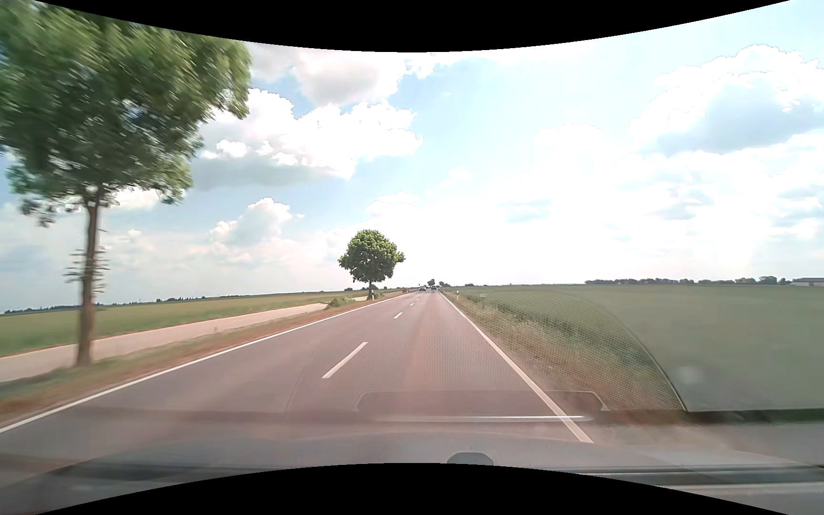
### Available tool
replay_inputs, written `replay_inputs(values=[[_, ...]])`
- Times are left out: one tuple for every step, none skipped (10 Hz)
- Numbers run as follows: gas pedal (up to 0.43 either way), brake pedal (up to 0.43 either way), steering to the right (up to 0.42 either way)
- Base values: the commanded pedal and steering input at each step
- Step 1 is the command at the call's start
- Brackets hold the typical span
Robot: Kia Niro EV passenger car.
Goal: Follow the waypoints while adhering to traffic rules and regulations
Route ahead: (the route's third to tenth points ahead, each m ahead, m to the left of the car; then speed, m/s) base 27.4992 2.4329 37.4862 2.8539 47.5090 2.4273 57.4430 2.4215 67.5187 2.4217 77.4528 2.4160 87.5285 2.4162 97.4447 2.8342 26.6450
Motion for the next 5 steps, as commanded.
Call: replay_inputs(values=[[0.248, 0.000, 0.000], [0.248, 0.000, -0.001], [0.248, 0.000, -0.002], [0.248, 0.000, -0.002], [0.248, 0.000, -0.002]])
